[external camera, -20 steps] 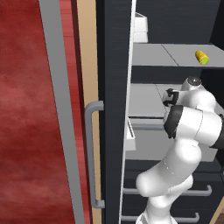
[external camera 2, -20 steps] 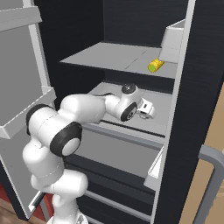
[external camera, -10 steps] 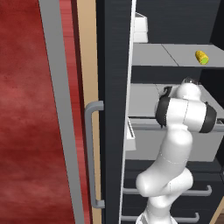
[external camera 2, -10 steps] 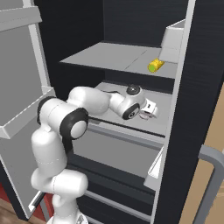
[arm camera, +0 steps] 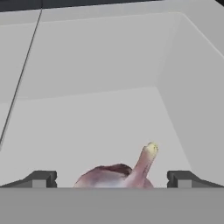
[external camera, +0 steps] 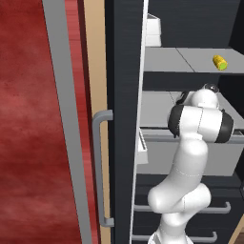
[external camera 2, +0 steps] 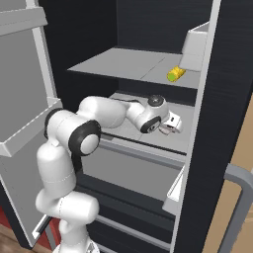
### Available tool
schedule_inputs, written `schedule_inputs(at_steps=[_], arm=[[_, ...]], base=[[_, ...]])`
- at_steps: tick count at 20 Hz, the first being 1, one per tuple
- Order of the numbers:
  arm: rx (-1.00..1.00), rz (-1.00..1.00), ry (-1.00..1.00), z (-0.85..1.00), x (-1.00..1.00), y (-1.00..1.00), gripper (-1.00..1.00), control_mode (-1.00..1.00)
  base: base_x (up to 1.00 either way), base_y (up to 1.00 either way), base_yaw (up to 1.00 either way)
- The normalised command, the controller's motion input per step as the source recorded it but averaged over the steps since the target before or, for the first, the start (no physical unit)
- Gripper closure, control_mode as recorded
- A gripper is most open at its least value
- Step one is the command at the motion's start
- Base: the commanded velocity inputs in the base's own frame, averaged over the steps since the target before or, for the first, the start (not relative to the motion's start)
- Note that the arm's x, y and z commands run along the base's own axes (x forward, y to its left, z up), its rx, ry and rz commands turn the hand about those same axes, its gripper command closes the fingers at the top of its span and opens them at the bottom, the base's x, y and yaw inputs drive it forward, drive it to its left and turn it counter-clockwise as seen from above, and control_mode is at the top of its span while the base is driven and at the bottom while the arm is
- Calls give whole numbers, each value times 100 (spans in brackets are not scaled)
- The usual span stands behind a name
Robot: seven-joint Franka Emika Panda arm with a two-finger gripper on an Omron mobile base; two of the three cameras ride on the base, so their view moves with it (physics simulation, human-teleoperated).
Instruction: Retrieve the bottle and the shaker from the cabinet and place them next to the mixing bowl on the counter. Then add garlic from the fridge to the mixing bowl.
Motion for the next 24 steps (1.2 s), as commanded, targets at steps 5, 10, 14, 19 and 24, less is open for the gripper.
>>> schedule_inputs(at_steps=[5, 10, 14, 19, 24], arm=[[-1, 0, 0, -22, -21, 8, -100, -100], [-1, 0, 0, -26, 0, 11, -100, -100], [0, 0, 0, -27, 0, 7, 100, -100], [0, 0, -2, -10, -15, 1, 100, -100], [0, 0, -18, 11, -64, 0, 100, -100]], base=[[0, 0, 0], [0, 0, 0], [0, 0, 0], [0, 0, 0], [0, 0, 0]])
